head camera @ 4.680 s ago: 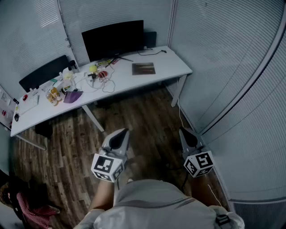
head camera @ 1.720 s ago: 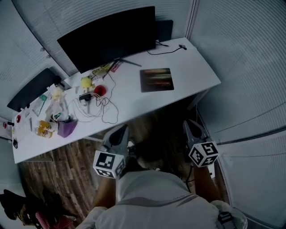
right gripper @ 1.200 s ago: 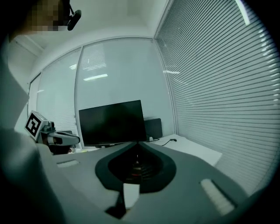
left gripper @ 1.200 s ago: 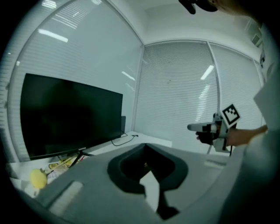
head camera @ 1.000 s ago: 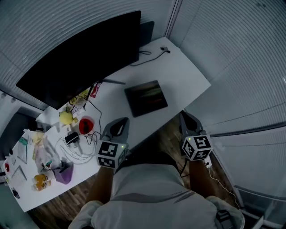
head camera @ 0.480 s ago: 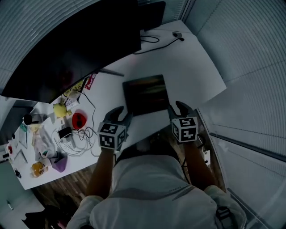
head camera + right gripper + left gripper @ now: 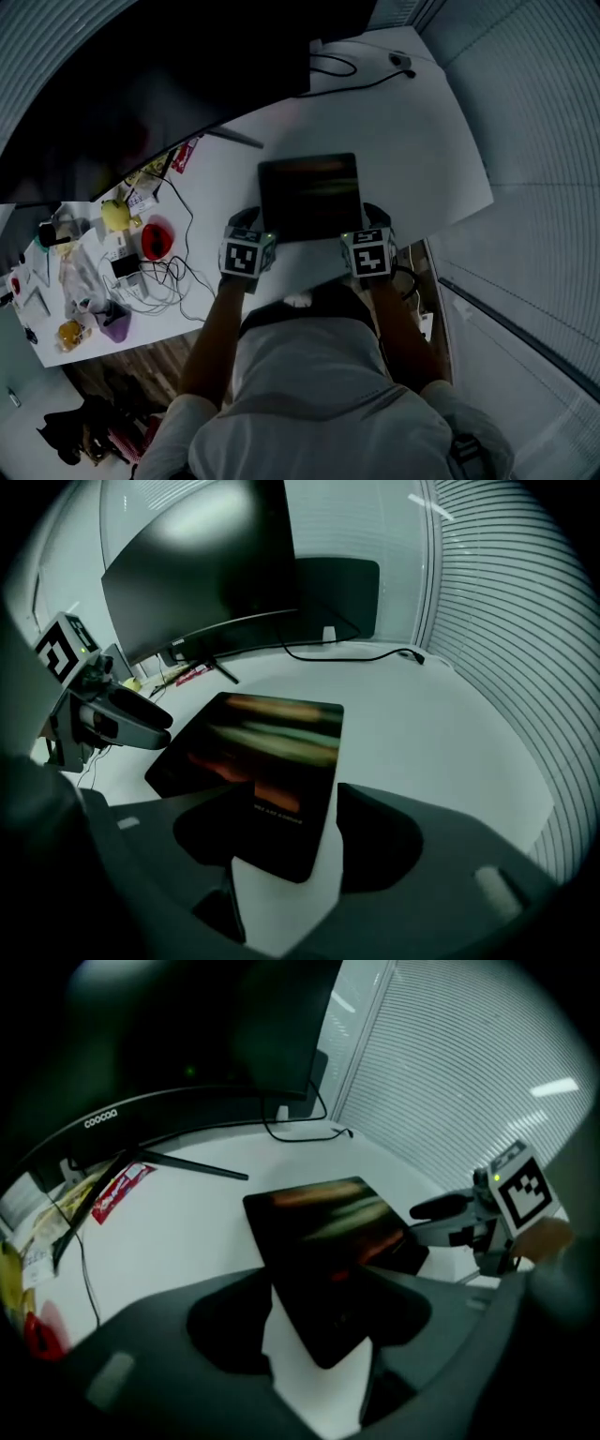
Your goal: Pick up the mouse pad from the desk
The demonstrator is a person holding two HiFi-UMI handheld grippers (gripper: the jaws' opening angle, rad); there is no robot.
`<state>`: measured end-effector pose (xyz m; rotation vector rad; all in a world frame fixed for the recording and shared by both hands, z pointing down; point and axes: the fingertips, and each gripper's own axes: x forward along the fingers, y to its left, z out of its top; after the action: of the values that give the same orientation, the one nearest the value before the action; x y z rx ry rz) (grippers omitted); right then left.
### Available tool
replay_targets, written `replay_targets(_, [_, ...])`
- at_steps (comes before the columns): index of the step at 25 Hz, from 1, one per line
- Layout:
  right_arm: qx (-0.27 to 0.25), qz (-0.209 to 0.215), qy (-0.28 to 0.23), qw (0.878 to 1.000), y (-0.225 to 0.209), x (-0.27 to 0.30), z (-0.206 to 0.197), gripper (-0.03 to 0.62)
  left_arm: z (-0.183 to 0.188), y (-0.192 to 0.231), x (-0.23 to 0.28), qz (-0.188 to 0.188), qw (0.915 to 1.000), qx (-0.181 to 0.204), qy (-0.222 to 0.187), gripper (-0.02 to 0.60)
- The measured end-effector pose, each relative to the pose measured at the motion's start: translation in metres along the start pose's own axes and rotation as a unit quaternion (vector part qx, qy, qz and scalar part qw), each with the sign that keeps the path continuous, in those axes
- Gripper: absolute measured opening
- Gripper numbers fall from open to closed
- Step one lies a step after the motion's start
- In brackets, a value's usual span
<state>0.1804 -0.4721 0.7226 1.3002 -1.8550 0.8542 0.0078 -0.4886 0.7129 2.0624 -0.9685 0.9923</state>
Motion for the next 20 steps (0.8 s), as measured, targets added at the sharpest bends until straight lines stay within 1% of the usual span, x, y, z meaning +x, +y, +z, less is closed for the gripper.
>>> replay_targets(4, [-0.003,-0.001,0.023,1.0,-0.002,0.013,-0.006,0.288,-0.008,0.004,0.016,0.01,0.9996,-0.015,0.024,0.259])
replay_targets(8, [0.001,0.003,0.03,1.0,0.001,0.017,-0.01,0.29,-0.016,0.006,0.023,0.026,0.9987,-0.005,0.044,0.26])
replay_targets(11, [0.001,0.005,0.024,1.0,0.004,0.017,-0.01,0.258,-0.015,0.005,0.025,0.042,0.9983,0.009,0.04,0.259])
replay_targets(13, [0.002,0.003,0.021,1.0,0.004,0.017,-0.01,0.255,-0.02,0.003,0.029,0.054,0.9976,0.009,0.041,0.262])
replay_targets(15, [0.003,0.002,0.018,1.0,0.004,0.017,-0.01,0.252,-0.025,0.002,0.031,0.06,0.9971,0.0,0.046,0.249])
replay_targets(17, [0.001,0.005,0.013,1.0,0.006,0.017,-0.01,0.247,-0.021,0.004,0.027,0.066,0.9969,-0.011,0.042,0.237])
replay_targets(20, [-0.001,0.015,0.0,1.0,0.013,0.016,-0.01,0.183,-0.011,0.009,0.022,0.075,0.9962,-0.039,0.024,0.214])
